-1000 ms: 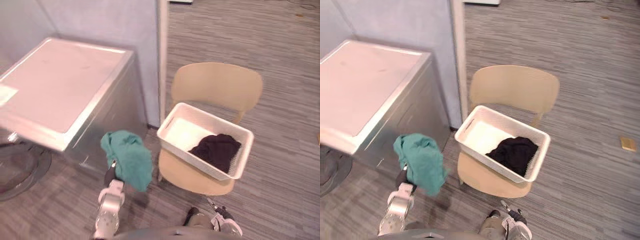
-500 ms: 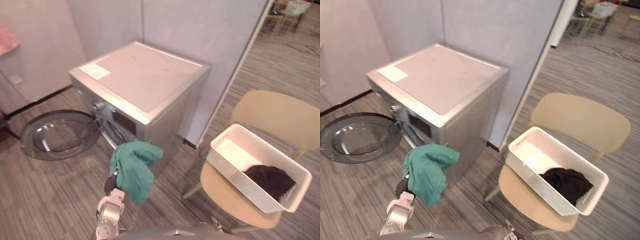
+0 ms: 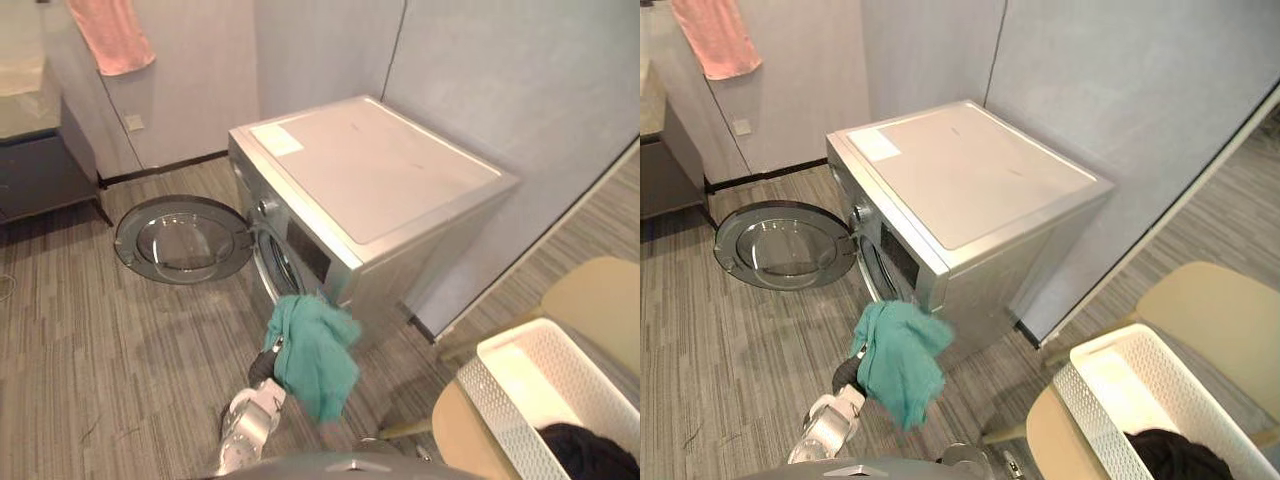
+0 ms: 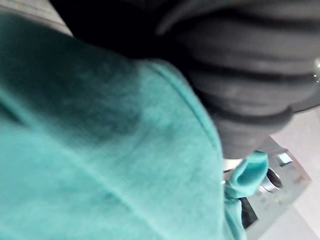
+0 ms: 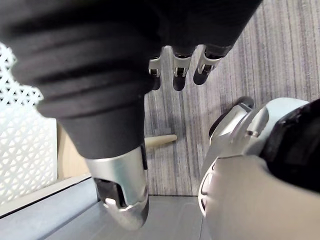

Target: Pick up the laundry basket with both hands and put the clothes into the washing machine.

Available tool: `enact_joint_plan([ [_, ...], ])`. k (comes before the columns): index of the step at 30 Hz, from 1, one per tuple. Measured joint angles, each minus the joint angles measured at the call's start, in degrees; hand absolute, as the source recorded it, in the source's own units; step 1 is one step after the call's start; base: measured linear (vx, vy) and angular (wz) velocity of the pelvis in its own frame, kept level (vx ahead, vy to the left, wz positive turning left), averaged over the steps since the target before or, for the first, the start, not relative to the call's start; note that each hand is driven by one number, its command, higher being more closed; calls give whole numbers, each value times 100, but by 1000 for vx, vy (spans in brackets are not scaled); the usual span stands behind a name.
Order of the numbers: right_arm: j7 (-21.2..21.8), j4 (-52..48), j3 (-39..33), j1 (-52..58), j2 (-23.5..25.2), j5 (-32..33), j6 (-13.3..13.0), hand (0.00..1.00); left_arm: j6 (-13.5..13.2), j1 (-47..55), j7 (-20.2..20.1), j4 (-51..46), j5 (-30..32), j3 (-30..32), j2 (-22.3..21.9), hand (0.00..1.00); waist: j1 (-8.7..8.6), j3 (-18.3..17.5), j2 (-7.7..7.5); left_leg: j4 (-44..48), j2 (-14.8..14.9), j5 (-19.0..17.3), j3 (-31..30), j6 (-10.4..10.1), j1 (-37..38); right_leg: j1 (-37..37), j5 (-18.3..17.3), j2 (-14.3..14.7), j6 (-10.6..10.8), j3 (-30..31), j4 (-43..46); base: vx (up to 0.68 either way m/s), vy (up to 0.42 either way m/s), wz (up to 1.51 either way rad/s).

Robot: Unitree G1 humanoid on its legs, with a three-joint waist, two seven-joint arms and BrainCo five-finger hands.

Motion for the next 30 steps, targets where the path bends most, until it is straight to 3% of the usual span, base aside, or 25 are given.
enact_joint_plan([
  [2, -5, -80, 23, 66, 14, 121, 3, 0, -28, -16, -27, -6, -1, -6, 94, 100, -64, -47, 21, 156, 59, -143, -119, -76, -4, 171, -113, 114, -20, 5, -212, 75, -29, 15],
  [4, -10, -193, 55, 107, 11, 160, -22, 0, -28, 48, -31, -78, -1, -23, 96, 100, -95, -33, 141, 1606, 211, -485, -122, -247, -469, 404, -217, 256, -64, 4, -351, 87, 11, 11],
  [5, -12, -208, 52, 103, -46, 164, -37, 0, -19, 177, -31, -198, -3, -13, 86, 100, -79, 35, 263, 2972, 344, -393, -161, -449, -1044, 544, -248, 349, -87, 55, -315, 117, 20, -25],
  [6, -18, -248, 56, 113, -69, 182, -46, 0, -19, 294, -31, -297, -8, 9, 89, 100, -48, 65, 328, 3644, 436, -182, -164, -597, -1265, 658, -244, 409, -46, 162, -281, 171, 9, -54],
  [8, -44, -292, 190, 110, -138, 227, -81, 0, -21, 446, -30, -365, -81, 101, 84, 100, -24, 83, 367, 4409, 579, 266, -43, -545, -1446, 835, -353, 459, -144, 436, -292, 162, 42, -72],
  [9, -53, -438, 277, 103, -145, 269, -95, 0, -20, 468, -27, -382, -115, 125, 81, 100, 60, 71, 334, 4726, 720, 369, 214, -268, -1536, 834, -361, 437, -173, 710, -312, 145, 89, -107],
  [10, -57, -603, 447, 98, -181, 350, -114, 0, -19, 468, -28, -391, -127, 134, 49, 100, 90, 77, 353, 4673, 763, -27, 412, 91, -1575, 813, -362, 422, -179, 1007, -364, 142, 106, -113],
  [11, -52, -669, 511, 91, -187, 354, -120, 0, -16, 468, -28, -389, -135, 166, 27, 100, 87, 85, 363, 4552, 764, -180, 455, 169, -1604, 808, -356, 387, -172, 1117, -385, 172, 145, -114],
  [13, -51, -669, 766, 59, -262, 349, -108, 0, -9, 534, -25, -385, -212, 235, -56, 100, 150, 87, 311, 3431, 832, -466, 291, 349, -1562, 693, -358, 276, -78, 1782, -416, 194, 222, -130],
  [16, -57, -646, 872, 14, -279, 317, -99, 0, -1, 663, -16, -381, -232, 319, -55, 100, 240, 87, 242, 2058, 1083, -388, -388, 445, -1436, 486, -465, 218, 149, 2454, -308, 222, 375, -139],
  [17, -110, -638, 873, 39, -248, 305, -90, 0, -1, 759, 6, -369, -233, 336, -59, 100, 243, 62, 188, 1615, 1117, -266, -694, 474, -1401, 425, -589, 109, 363, 2735, -208, 250, 544, -115],
  [18, -201, -631, 863, 79, -233, 116, -76, 0, -1, 842, 64, -359, -232, 299, -92, 100, 244, 30, 185, 1208, 1114, 74, -735, 433, -1303, 390, -722, -46, 620, 2955, -133, 296, 670, -100],
  [19, -223, -636, 860, 108, -261, 72, -77, 0, 0, 880, 98, -350, -231, 246, -111, 100, 235, -31, 286, 1084, 1101, 341, -709, 440, -1282, 399, -781, -79, 742, 3026, -135, 288, 742, -78],
  [20, -251, -452, 833, 93, -212, -33, -64, 0, -6, 887, 132, -263, -230, 291, -11, 100, 186, -111, 123, 1358, 871, 12, -497, -620, -1307, 401, -836, -430, 997, 3279, -147, 245, 598, -56],
  [21, -254, -328, 861, 99, -83, -95, 20, 0, -77, 885, 225, -201, -229, 484, 73, 100, 141, -244, -195, 1518, 564, -82, -254, -623, -1309, 400, -566, -729, 973, 3497, -229, 233, 567, -44],
  [22, -243, -272, 887, 85, -81, -112, 50, 0, -116, 865, 233, -204, -225, 513, 99, 100, 127, -260, -229, 1611, 527, -147, -208, -608, -1324, 397, -329, -764, 959, 3517, -284, 165, 401, -33],
  [25, -253, -199, 861, 78, -21, -114, 25, 0, -172, 657, 229, -317, -207, 439, 275, 100, 140, -268, -243, 1742, 345, -366, 56, -365, -1359, 404, 837, -997, 1206, 3476, -630, 58, 436, -21],
  [27, -247, -244, 851, 117, -25, -55, -12, 0, -171, 486, 230, -317, -206, 308, 325, 100, 106, -265, -193, 1754, 184, -437, 170, -235, -1380, 352, 1231, -1153, 1215, 3499, -698, -16, 233, -7],
  [29, -217, -339, 850, 179, -55, -16, -18, 0, -170, 448, 227, -318, -188, 239, 322, 100, 136, -295, -125, 1681, 126, -462, 407, -133, -1305, 131, 1665, -1219, 1059, 3509, -666, -10, 211, -47],
  [30, -183, -411, 851, 188, -71, -22, -9, 0, -163, 451, 227, -315, -151, 235, 322, 100, 171, -290, -84, 1581, 135, -433, 627, -49, -1231, -94, 1997, -1218, 735, 3411, -622, -16, 191, -88],
])
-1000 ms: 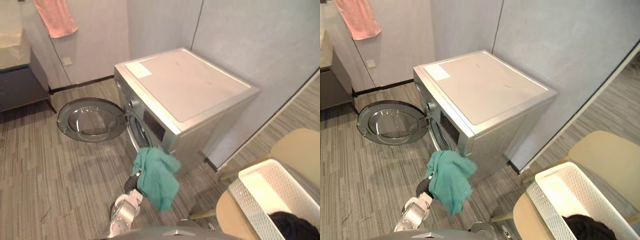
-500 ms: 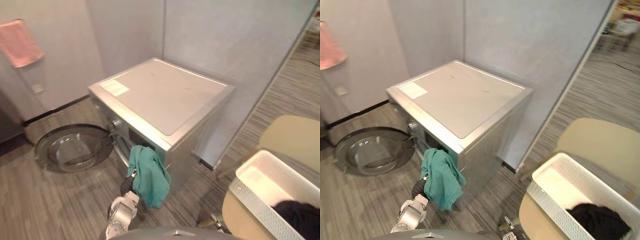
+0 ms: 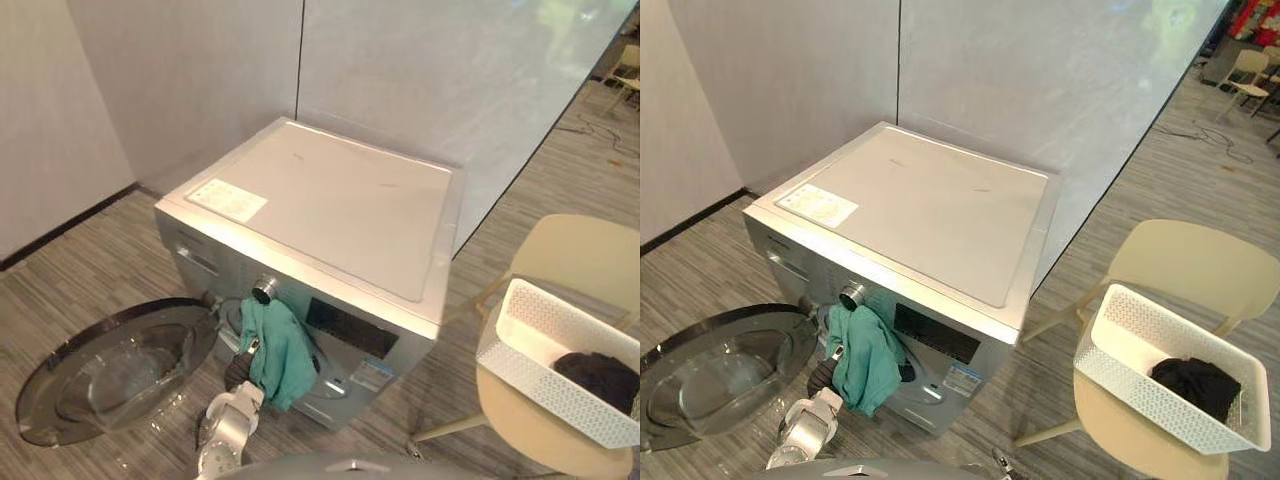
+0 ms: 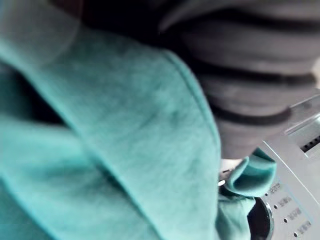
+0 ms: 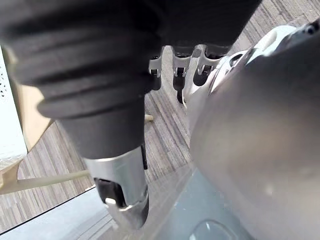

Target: Pick up the laundry basket with both hands and put the clothes into the washing machine.

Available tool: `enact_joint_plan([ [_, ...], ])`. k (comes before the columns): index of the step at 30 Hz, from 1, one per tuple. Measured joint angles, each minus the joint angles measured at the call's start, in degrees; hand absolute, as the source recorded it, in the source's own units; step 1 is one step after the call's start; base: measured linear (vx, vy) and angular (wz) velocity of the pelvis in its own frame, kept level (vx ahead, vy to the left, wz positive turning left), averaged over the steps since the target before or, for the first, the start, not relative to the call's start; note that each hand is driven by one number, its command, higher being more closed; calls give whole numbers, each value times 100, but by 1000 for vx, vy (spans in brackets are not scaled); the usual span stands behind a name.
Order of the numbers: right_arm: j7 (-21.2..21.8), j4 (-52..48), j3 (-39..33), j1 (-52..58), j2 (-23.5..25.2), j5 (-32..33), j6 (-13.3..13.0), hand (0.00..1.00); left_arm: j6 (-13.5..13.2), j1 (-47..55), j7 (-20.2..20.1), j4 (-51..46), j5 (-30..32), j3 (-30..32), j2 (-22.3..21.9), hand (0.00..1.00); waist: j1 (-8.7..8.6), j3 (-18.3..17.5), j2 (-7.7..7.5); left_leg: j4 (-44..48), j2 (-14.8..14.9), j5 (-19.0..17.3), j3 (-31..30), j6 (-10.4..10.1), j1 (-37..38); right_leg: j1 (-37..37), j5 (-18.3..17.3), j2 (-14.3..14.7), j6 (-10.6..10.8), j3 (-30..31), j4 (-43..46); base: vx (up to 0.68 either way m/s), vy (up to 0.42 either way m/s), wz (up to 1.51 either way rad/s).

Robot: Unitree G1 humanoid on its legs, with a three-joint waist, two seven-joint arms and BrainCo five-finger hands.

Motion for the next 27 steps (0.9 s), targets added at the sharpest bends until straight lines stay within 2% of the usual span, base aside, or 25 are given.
enact_joint_plan([
  [1, 21, -12, 9, -52, -32, -10, 14, 0, 3, 13, 3, -1, 0, 17, -4, 100, 33, 10, 54, -115, 36, 42, 232, 67, 67, -237, 330, 3, -319, -324, 39, -22, 224, -95],
  [2, 23, -14, 15, -94, -50, -17, 26, 0, 5, 24, 3, -2, 0, 54, -12, 100, 31, 24, 71, -182, 65, 65, 348, 104, 129, -363, 394, 6, -479, -577, 135, -26, 147, -92],
  [3, 24, -20, 30, -105, -88, -29, 25, 0, 4, 59, 29, -5, 1, 204, -16, 100, -6, 49, 52, -261, 164, 89, 553, 138, 253, -648, -45, 99, -451, -1122, 833, -4, 75, -89],
  [4, 27, -9, 69, -135, -81, -61, 25, 0, 1, 109, 95, -5, 0, 341, -25, 100, -28, 82, -6, -372, 190, 103, 793, 138, 473, -794, -661, 195, -487, -1832, 1548, 5, 35, -93],
  [5, 36, -7, 97, -148, -94, -102, 28, 0, -1, 149, 120, -6, 0, 376, -28, 100, -8, 90, -17, -420, 198, 101, 892, 141, 578, -830, -951, 228, -495, -2169, 1767, 10, -45, -101],
  [6, 67, 0, 132, -156, -109, -124, 29, 0, -4, 215, 130, -6, 0, 413, -30, 100, 5, 93, -18, -498, 215, 76, 1068, 170, 713, -857, -1460, 343, -458, -2687, 1928, 6, -72, -80],
  [8, 175, -3, 129, -170, -116, -197, 30, 0, 0, 216, 127, -19, 0, 445, -41, 100, 53, 151, -40, -461, 275, 63, 1216, 121, 617, -852, -1893, 514, -385, -3045, 1646, 6, -137, -64],
  [9, 207, -11, 136, -251, -121, -215, 26, 0, 24, 170, 126, -97, -6, 449, -62, 100, 31, 299, -25, -297, 338, 88, 1178, 45, 387, -833, -2097, 614, -392, -3108, 1414, -11, -164, -27],
  [10, 211, -12, 140, -329, -155, -212, 23, 0, 38, 134, 125, -143, -21, 474, -112, 100, 25, 406, -14, -190, 400, 134, 1122, 4, 244, -891, -2105, 673, -447, -3161, 1426, -80, -197, 17],
  [11, 203, -16, 231, -481, -259, -208, 11, 0, 45, -4, 126, -300, -71, 526, -221, 100, 20, 810, 37, 28, 476, 161, 932, 17, 1, -997, -2155, 711, -597, -3275, 1481, -136, -170, 40],
  [12, 200, -44, 359, -704, -399, -196, 0, 0, 44, -167, 125, -482, -79, 574, -382, 100, 18, 1233, 102, 271, 492, 150, 731, 75, -252, -1199, -2218, 698, -637, -3337, 1699, -174, -151, 36],
  [13, 196, -96, 399, -792, -451, -188, -6, 0, 37, -238, 126, -542, -78, 566, -423, 100, 64, 1389, 106, 430, 518, 126, 680, 115, -459, -1385, -2249, 696, -660, -3332, 1838, -262, -99, 4],
  [14, 195, -313, 495, -935, -500, -92, -43, 0, -20, -363, 135, -599, -95, 632, -425, 100, 175, 1523, 146, 818, 616, 71, 662, 186, -1068, -2025, -2297, 701, -726, -3241, 2203, -238, -73, -21],
  [16, 179, -520, 640, -1071, -526, -94, -82, 0, -80, -494, 234, -618, -218, 868, -435, 100, 178, 1732, 75, 1052, 664, 12, 664, 198, -1467, -2481, -2347, 702, -770, -3156, 2463, -155, -50, -20],
  [18, 127, -756, 739, -1226, -544, 31, -133, 0, -201, -731, 411, -619, -313, 1183, -487, 100, 128, 2127, 61, 1388, 710, -41, 523, 195, -1945, -2883, -2366, 685, -819, -3123, 2747, -156, -38, -3],
  [23, -88, -1149, 692, -1393, -592, 398, -343, 0, -523, -1289, 746, -568, -559, 1818, -540, 100, 163, 2541, 51, 2366, 831, -334, 337, 152, -3203, -4027, -2481, 615, -862, -3012, 3484, -146, 20, -5],
  [25, -137, -1329, 649, -1518, -644, 571, -490, 0, -747, -1698, 918, -559, -590, 2080, -545, 100, 174, 2690, 50, 2878, 866, -469, 217, 186, -3812, -4584, -2553, 571, -858, -2918, 3915, -116, 29, -3],
  [27, -226, -1466, 585, -1618, -651, 633, -569, 0, -867, -2040, 1074, -553, -616, 2212, -519, 100, 180, 2822, 42, 3194, 893, -540, 169, 182, -4131, -4900, -2596, 547, -867, -2861, 4182, -100, 12, -7],
])
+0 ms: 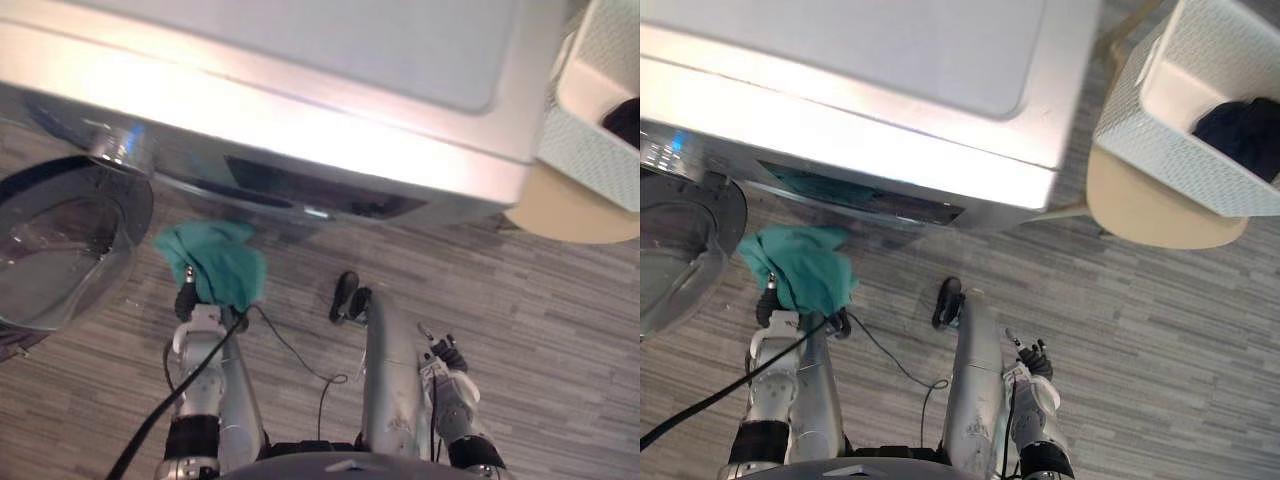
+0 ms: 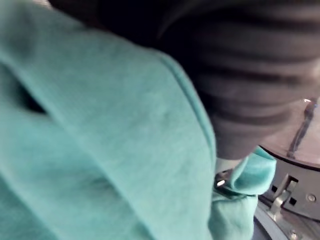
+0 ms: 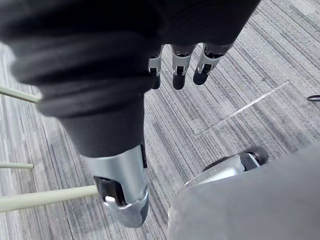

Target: Pick up the laundry basket with both hands and put the clothes into the washing machine.

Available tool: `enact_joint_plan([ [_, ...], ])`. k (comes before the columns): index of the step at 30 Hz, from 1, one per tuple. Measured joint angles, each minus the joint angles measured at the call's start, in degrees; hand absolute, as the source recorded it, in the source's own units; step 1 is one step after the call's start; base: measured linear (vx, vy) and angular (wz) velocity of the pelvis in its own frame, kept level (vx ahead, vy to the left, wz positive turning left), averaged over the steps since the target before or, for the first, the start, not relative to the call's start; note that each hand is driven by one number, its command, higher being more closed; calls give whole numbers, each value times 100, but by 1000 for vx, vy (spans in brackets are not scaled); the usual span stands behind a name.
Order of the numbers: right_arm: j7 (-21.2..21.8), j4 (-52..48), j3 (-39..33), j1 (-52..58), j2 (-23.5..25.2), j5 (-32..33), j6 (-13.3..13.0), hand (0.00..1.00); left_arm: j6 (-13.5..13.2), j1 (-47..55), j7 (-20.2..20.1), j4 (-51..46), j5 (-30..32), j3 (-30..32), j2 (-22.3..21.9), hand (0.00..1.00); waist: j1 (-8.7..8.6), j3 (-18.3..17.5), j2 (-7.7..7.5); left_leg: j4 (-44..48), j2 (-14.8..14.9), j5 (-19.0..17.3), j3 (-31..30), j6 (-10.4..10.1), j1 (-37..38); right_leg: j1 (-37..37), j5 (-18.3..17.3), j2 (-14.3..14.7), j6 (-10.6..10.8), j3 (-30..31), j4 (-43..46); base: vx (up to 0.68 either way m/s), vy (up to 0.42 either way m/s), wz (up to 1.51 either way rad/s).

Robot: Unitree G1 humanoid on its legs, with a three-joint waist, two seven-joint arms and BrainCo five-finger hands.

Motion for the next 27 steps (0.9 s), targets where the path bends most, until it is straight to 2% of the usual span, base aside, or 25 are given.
enact_joint_plan([
  [4, -50, -122, -29, -137, -121, 170, -127, 0, -188, -820, 225, 19, -16, 177, 6, 100, -47, 107, 3, 457, 33, -102, -58, 90, -718, -711, -10, -13, 8, 132, 355, -106, 0, -8],
  [8, -141, -84, -9, -149, -90, 292, -149, 0, -218, -1892, 424, 327, -10, 175, 315, 100, -123, 166, -25, 794, 175, -195, -46, 101, -1206, -1224, 78, 101, 17, 269, 506, -99, -23, -25],
  [12, -136, -83, -3, -146, 47, 436, -151, 0, -211, -3007, 492, 923, -15, 101, 958, 100, -297, 204, -46, 971, 359, -238, 26, 158, -1592, -1629, 282, 278, 30, 373, 435, -67, -13, -31],
  [17, -128, -99, -1, -148, 59, 453, -129, 0, -178, -4074, 533, 1337, -24, -235, 1712, 100, -413, 237, -89, 1150, 520, -274, 119, 192, -1879, -1964, 448, 417, 49, 456, 407, -44, 6, -26],
  [18, -112, -98, 7, -148, 59, 460, -128, 0, -122, -4483, 541, 1445, -93, -373, 2018, 100, -419, 263, -121, 1146, 560, -279, 212, 202, -1899, -2060, 511, 465, 57, 535, 367, -28, 5, -24],
  [21, -10, -95, 28, -150, 63, 500, -129, 0, -40, -5230, 534, 1643, -98, -553, 2578, 100, -459, 264, -122, 1142, 671, -283, 276, 211, -2008, -2186, 650, 581, 54, 573, 210, -39, 16, -34],
  [23, 8, -6, 30, -158, 65, 511, -130, 0, 77, -6151, 520, 2081, -79, -862, 3060, 100, -517, 263, -122, 1143, 732, -286, 310, 220, -2063, -2222, 744, 653, 64, 582, 97, -28, 27, -22],
  [27, 50, 100, 24, -158, 79, 664, -150, 0, 180, -7209, 423, 2134, 294, -1198, 3641, 100, -578, 262, -121, 1132, 780, -305, 392, 254, -2059, -2227, 869, 690, 83, 605, -49, -22, 29, -13],
])
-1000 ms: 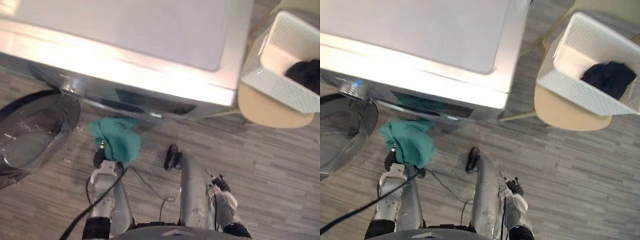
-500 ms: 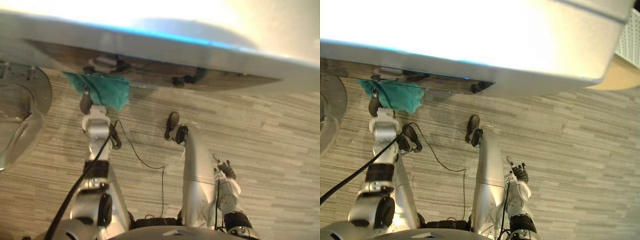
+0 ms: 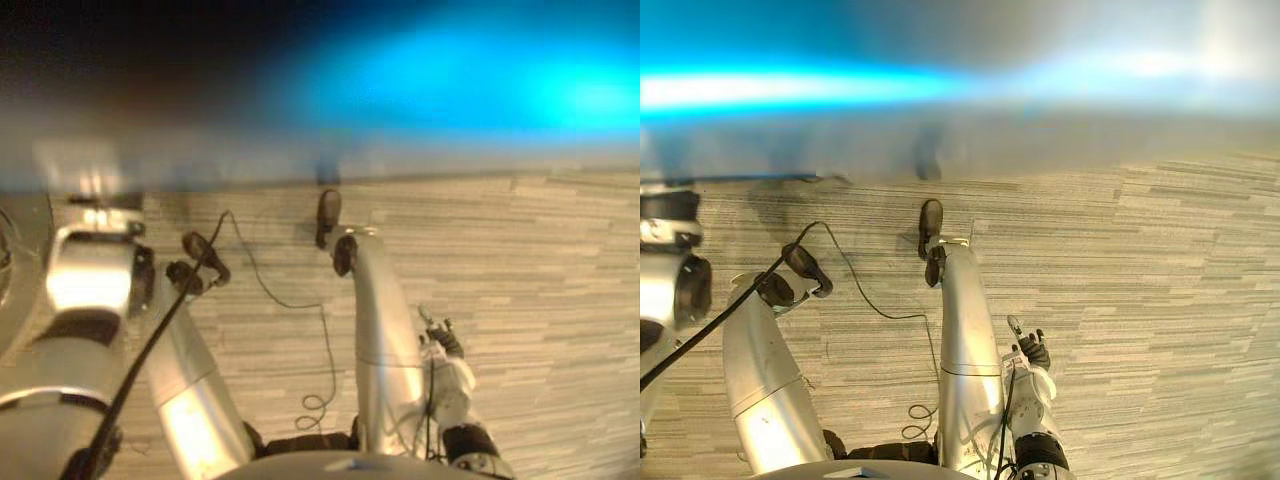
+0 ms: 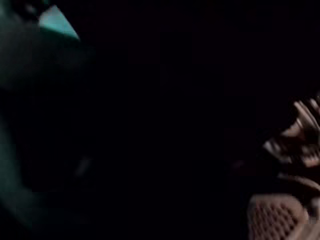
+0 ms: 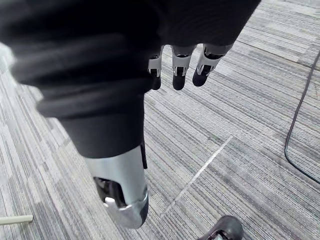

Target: Pick up the laundry basket with both hands and put the clothes into the washing machine.

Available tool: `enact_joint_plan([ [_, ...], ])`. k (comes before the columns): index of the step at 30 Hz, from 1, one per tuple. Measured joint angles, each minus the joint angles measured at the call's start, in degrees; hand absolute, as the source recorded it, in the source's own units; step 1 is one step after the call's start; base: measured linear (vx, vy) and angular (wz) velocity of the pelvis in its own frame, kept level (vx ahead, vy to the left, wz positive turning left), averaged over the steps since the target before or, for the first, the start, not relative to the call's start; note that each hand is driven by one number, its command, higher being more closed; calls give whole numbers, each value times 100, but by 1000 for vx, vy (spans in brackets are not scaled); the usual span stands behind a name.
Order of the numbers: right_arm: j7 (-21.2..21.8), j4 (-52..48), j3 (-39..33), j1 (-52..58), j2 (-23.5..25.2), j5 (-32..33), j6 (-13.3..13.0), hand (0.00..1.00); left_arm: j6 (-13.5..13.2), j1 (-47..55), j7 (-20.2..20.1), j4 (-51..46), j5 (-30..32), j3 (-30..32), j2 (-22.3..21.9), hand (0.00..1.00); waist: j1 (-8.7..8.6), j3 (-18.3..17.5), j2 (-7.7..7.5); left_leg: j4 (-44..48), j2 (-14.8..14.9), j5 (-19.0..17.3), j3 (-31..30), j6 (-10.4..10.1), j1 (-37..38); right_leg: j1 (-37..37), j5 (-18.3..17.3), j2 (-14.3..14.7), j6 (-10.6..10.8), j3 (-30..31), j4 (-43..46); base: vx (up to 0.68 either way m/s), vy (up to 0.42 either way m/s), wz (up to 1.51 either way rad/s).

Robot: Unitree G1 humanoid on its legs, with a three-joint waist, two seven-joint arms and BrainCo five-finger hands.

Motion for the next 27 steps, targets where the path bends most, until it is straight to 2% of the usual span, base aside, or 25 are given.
enact_joint_plan([
  [2, 6, 43, -40, 7, 12, 11, -1, 0, -137, -67, -48, 120, 213, -84, 140, 100, 5, -1, 3, -26, 21, 0, 49, 8, 9, 1, 45, 40, 14, 32, -90, -26, 26, -14],
  [4, 15, 100, -40, 12, 24, 16, -1, 0, -69, -72, 27, 329, 260, -81, 152, 100, 27, -1, 3, -73, 7, 10, 133, 25, 47, -17, 86, 44, 38, 101, -131, -14, 10, -3],
  [5, 56, 146, -44, 12, 14, 27, -1, 0, 18, -73, 87, 392, 310, -80, 243, 0, 34, -1, 3, -85, 3, 12, 148, 29, 65, -28, 99, 44, 40, 123, -143, 0, 0, 0],
  [8, 138, 266, -174, 27, 14, 72, -2, 0, 151, -226, 125, 607, 1122, -84, 490, 0, 37, -1, 3, -80, -7, 18, 147, 26, 64, -40, 101, 40, 36, 123, -103, -6, -3, 1],
  [12, 196, 271, -174, 79, 9, 73, -2, 0, 274, -245, 116, 745, 1744, -90, 504, 0, 41, -1, 4, -85, -39, 35, 142, 18, 58, -59, 86, 17, 27, 122, -52, -17, -8, 5],
  [20, 212, 436, -179, 121, -16, 218, -3, 0, 433, -346, 110, 996, 2317, -11, 531, 0, 38, -5, 13, -81, -94, 75, 76, 9, -23, -108, 14, -38, 5, 97, 31, -29, -6, 6],
  [24, 219, 460, -178, 128, -18, 230, -5, 0, 549, -341, 151, 992, 3221, 4, 606, 0, 42, -5, 14, -73, -96, 93, 0, -17, -61, -113, -17, -39, -9, 49, 72, -20, -9, 3],
  [27, 250, 460, -165, 128, -19, 222, -4, 0, 560, -156, 203, 841, 3407, 214, 611, 0, 33, -9, 21, -62, -95, 101, -55, -30, -95, -113, -42, -43, -25, 4, 104, -8, -3, 1],
])
